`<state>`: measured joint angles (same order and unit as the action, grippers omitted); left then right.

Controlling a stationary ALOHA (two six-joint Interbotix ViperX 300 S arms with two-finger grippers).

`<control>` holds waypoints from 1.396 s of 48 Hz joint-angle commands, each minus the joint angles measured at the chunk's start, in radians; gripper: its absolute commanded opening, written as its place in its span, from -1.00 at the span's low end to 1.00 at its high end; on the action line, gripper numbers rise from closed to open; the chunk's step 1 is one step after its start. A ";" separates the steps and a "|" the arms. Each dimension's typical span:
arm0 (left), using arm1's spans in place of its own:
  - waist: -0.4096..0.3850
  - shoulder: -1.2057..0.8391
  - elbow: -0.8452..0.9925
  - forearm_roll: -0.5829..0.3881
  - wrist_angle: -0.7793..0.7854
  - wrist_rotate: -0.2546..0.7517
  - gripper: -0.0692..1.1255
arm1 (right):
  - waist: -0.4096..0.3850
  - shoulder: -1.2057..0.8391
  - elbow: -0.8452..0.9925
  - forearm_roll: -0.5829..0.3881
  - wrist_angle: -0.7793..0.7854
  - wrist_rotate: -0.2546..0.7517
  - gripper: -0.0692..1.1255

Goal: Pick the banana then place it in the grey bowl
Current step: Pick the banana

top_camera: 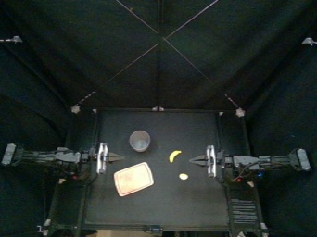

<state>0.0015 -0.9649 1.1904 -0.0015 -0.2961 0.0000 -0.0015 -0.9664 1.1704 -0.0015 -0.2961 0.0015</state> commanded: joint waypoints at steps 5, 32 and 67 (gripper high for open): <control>0.002 0.011 -0.018 -0.017 -0.003 -0.005 -0.88 | -0.067 0.067 -0.014 0.014 0.006 0.018 -0.73; 0.003 0.011 -0.014 -0.014 -0.012 0.002 -0.88 | -0.334 0.288 -0.060 -0.051 0.209 0.018 0.31; 0.049 0.011 -0.014 -0.012 -0.046 0.002 -0.88 | -0.290 0.707 -0.365 -0.169 0.445 0.000 0.89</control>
<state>0.0476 -0.9603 1.1904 -0.0169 -0.3359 0.0000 -0.3068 -0.2899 0.8728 -0.1181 0.0491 0.0046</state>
